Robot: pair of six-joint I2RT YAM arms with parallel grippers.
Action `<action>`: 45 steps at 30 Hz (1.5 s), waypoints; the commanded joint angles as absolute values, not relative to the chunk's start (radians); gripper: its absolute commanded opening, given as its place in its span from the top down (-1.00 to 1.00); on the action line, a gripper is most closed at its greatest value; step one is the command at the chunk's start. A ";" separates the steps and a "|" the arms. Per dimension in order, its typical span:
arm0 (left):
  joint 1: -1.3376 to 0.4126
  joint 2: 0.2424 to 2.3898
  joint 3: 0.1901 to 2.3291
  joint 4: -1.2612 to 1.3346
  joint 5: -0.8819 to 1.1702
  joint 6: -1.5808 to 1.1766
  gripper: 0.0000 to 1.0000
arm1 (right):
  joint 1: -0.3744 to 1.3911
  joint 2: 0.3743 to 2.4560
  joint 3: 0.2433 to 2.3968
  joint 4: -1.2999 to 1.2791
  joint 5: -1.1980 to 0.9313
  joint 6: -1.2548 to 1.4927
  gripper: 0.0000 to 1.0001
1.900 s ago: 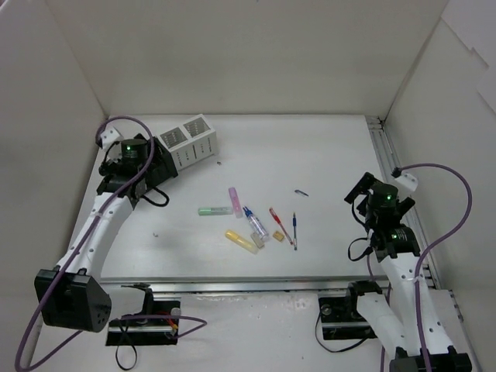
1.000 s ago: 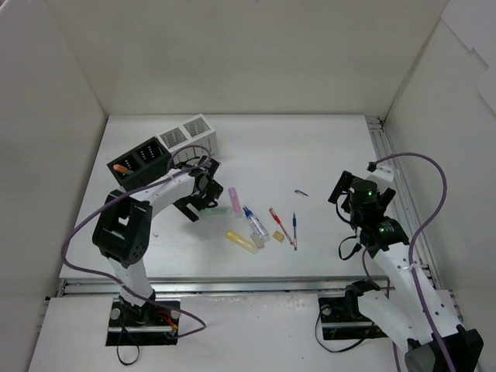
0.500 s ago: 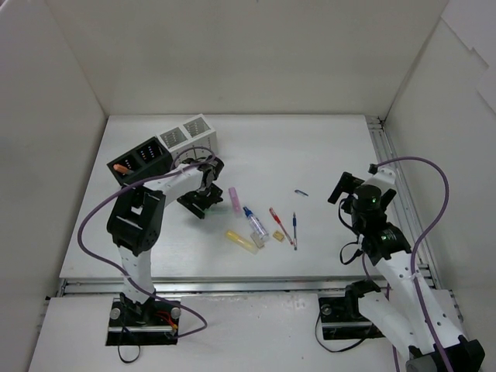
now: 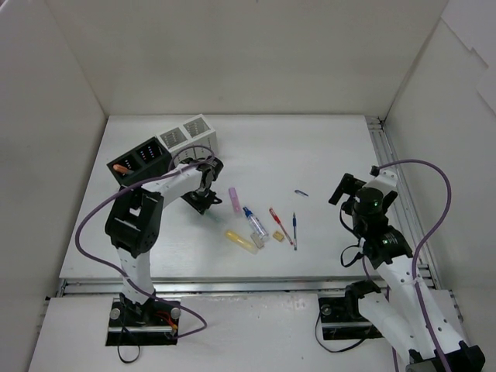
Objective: Sort the stationery into containers
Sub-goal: Pick up the pen from the center of the board, then place the pen in the storage box.
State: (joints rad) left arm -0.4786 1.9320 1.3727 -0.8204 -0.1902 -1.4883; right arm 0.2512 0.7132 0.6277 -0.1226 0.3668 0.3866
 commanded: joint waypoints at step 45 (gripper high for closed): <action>0.048 1.493 1.085 0.235 -0.624 -0.489 0.73 | 0.267 0.808 0.647 -0.034 0.422 0.350 -0.96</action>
